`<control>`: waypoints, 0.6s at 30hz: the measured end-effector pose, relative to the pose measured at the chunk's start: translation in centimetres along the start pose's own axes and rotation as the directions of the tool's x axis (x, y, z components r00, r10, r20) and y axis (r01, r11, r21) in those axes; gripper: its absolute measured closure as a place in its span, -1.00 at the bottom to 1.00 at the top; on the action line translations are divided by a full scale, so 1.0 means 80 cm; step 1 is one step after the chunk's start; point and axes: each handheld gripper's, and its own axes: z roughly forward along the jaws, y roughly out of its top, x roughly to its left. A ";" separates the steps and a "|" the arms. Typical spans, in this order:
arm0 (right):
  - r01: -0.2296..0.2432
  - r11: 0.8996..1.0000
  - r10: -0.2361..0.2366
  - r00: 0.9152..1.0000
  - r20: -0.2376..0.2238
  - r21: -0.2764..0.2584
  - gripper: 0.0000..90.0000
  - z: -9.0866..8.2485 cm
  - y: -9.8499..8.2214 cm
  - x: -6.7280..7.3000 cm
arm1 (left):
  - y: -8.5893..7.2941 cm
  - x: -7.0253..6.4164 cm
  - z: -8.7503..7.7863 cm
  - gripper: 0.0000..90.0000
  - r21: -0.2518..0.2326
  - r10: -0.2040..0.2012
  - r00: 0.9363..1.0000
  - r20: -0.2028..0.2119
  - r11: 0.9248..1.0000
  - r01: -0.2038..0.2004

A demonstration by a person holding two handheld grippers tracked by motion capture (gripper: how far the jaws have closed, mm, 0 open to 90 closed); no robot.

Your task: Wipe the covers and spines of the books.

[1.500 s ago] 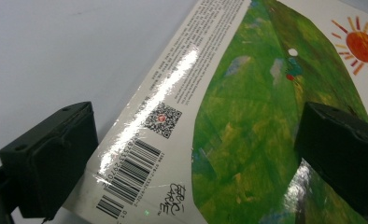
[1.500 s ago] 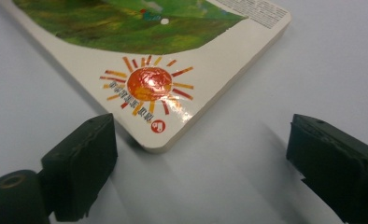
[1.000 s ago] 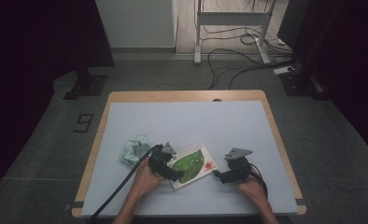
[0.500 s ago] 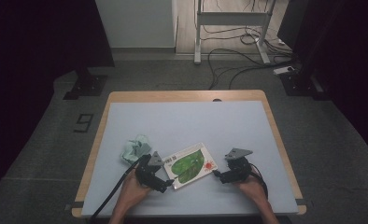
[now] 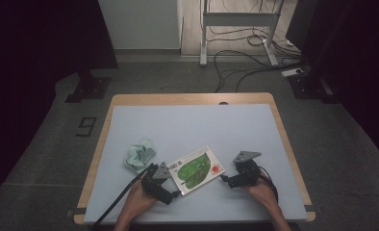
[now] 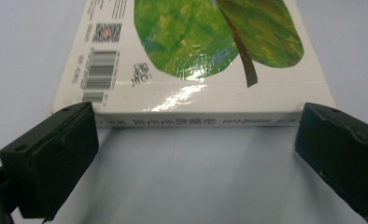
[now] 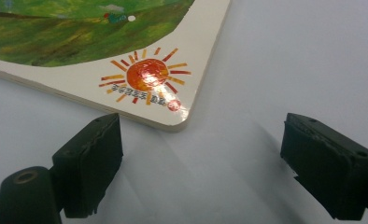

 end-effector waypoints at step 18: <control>0.025 1.000 -0.023 0.993 -0.116 0.014 -0.96 0.038 0.046 -0.010 | 0.000 -0.002 0.003 -1.00 0.024 -0.072 0.997 0.003 0.997 0.072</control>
